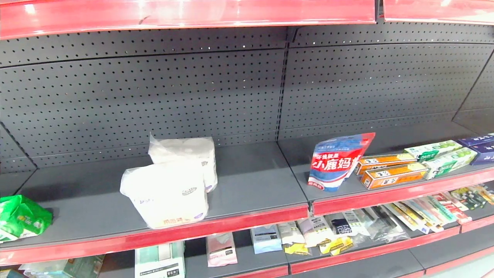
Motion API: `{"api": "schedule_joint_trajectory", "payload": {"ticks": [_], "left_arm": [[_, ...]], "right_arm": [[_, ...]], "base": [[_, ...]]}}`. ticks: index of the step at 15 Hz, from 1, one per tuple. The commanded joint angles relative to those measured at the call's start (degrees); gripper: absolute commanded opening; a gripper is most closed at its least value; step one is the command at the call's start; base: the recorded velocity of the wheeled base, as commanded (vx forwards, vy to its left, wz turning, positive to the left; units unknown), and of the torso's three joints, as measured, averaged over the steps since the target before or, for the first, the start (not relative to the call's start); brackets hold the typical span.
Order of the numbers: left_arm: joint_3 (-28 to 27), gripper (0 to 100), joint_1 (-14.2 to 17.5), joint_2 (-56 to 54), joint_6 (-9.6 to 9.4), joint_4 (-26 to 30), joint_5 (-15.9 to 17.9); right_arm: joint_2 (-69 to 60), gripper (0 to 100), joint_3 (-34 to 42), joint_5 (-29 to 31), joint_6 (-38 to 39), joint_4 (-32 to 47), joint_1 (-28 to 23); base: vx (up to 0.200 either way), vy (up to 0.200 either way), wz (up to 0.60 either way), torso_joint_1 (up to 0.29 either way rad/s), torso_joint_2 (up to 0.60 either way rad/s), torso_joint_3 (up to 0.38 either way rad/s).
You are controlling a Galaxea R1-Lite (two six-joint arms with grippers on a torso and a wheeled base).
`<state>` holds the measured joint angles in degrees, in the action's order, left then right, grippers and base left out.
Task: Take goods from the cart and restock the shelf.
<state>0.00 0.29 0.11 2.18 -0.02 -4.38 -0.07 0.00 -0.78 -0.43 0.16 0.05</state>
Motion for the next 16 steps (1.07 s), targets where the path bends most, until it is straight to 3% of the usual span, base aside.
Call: {"api": "schedule_joint_trajectory", "payload": {"ticks": [1,2,3,4,5,6,7,8,9,10,12,14,16], "left_arm": [[0.00,100,-0.03,-0.02,-0.51,0.02,0.33],[0.00,100,-0.03,-0.11,-1.39,0.02,0.95],[0.00,100,-0.03,-0.02,-2.89,-0.15,3.94],[-4.92,100,-0.20,2.09,-3.24,-1.21,7.28],[-9.93,100,-0.47,6.48,-2.89,-1.03,8.16],[-23.55,100,-0.38,21.42,3.88,-1.38,7.28],[-26.54,100,-0.03,26.70,4.23,-0.85,4.02],[-26.54,100,-0.03,27.14,4.23,-0.85,3.67],[-26.37,100,2.08,36.80,3.44,0.38,-9.16],[-26.28,100,2.43,40.23,3.44,0.64,-12.06],[-25.49,100,2.87,45.59,3.71,1.17,-12.50],[-25.31,100,5.51,54.12,3.62,1.25,-12.41],[-25.49,100,7.62,59.74,3.62,1.17,-10.48]], "right_arm": [[0.07,100,0.00,-0.01,-0.01,-0.07,-0.05],[0.07,100,0.00,-0.01,-0.01,-0.07,-0.05],[0.07,100,0.00,-0.01,-0.01,-0.07,-0.05],[0.07,100,0.00,-0.01,-0.01,-0.07,-0.05],[0.07,100,0.00,-0.01,-0.01,-0.07,-0.05],[0.07,100,0.00,-0.01,-0.01,-0.07,-0.05],[0.07,100,0.00,-0.01,-0.01,-0.07,-0.05],[0.07,100,0.00,-0.01,-0.01,-0.07,-0.05],[0.07,100,0.00,-0.01,-0.01,-0.07,-0.05],[0.07,100,0.00,-0.01,-0.01,-0.07,-0.05],[0.07,100,0.00,-0.01,-0.01,-0.07,-0.05],[0.07,100,0.00,-0.01,-0.01,-0.07,-0.05],[0.07,100,0.00,-0.01,-0.01,-0.07,-0.05]], "base": [[0.000,0.000,0.00,0.000,0.00,0.000],[0.000,0.000,0.00,0.000,0.00,0.000],[0.000,0.000,0.00,0.000,0.00,0.000],[0.000,0.000,0.00,0.000,0.00,0.000],[0.000,0.000,0.00,0.000,0.00,0.000],[0.000,0.000,0.00,0.000,0.00,0.000],[0.000,0.000,0.00,0.000,0.00,0.000],[0.000,0.000,0.00,0.000,0.00,0.000],[0.000,0.000,0.00,0.000,0.00,0.000],[0.000,0.000,0.00,0.000,0.00,0.000],[0.000,0.000,0.00,0.000,0.00,0.000],[0.000,0.000,0.00,0.000,0.00,0.000],[0.000,0.000,0.00,0.000,0.00,0.000]]}}
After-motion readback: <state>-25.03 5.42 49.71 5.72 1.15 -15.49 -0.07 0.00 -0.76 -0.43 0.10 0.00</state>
